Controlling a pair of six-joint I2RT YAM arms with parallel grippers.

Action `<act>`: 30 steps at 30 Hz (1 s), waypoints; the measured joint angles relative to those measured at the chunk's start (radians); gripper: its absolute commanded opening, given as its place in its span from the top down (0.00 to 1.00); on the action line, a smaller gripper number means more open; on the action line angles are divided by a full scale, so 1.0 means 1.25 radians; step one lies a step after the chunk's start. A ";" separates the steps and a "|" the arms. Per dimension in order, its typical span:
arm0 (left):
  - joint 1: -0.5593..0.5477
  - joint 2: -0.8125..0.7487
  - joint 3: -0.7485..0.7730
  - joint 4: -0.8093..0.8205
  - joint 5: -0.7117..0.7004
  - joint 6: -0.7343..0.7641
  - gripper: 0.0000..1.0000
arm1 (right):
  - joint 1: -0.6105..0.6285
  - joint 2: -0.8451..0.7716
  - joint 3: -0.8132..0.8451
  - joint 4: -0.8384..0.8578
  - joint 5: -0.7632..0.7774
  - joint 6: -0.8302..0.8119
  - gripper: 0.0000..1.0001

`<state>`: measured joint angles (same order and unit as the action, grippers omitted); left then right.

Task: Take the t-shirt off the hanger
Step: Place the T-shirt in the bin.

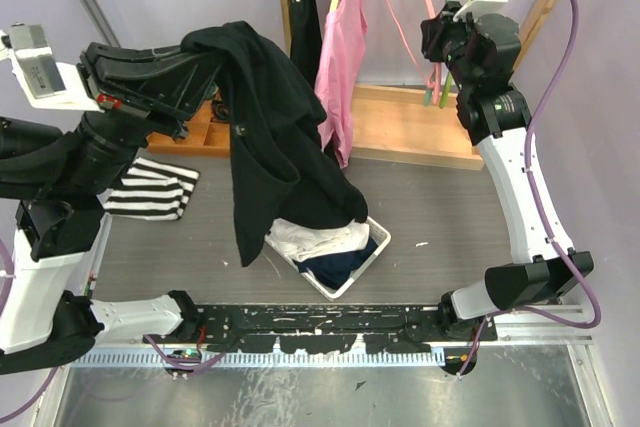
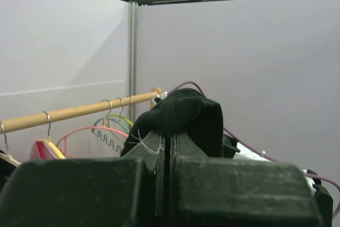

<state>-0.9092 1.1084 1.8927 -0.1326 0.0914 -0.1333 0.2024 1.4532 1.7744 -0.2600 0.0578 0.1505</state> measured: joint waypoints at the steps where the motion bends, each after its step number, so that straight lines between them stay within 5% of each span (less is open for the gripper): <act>1: 0.000 0.000 0.006 -0.001 -0.004 0.004 1.00 | 0.000 -0.001 0.000 -0.001 -0.001 0.002 0.73; 6: 0.000 0.001 0.027 -0.010 -0.023 0.027 1.00 | 0.000 -0.023 -0.018 -0.002 -0.001 0.010 0.50; 11: 0.000 0.003 0.041 -0.027 -0.032 0.038 1.00 | 0.000 -0.068 -0.038 -0.002 0.000 0.011 0.40; 30: 0.000 0.068 -0.067 -0.049 -0.030 -0.013 1.00 | 0.000 -0.250 -0.096 -0.028 -0.004 0.009 0.35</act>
<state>-0.9096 1.1931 1.8088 -0.1936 0.0540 -0.1490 0.2024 1.1404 1.6543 -0.2955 0.0532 0.1612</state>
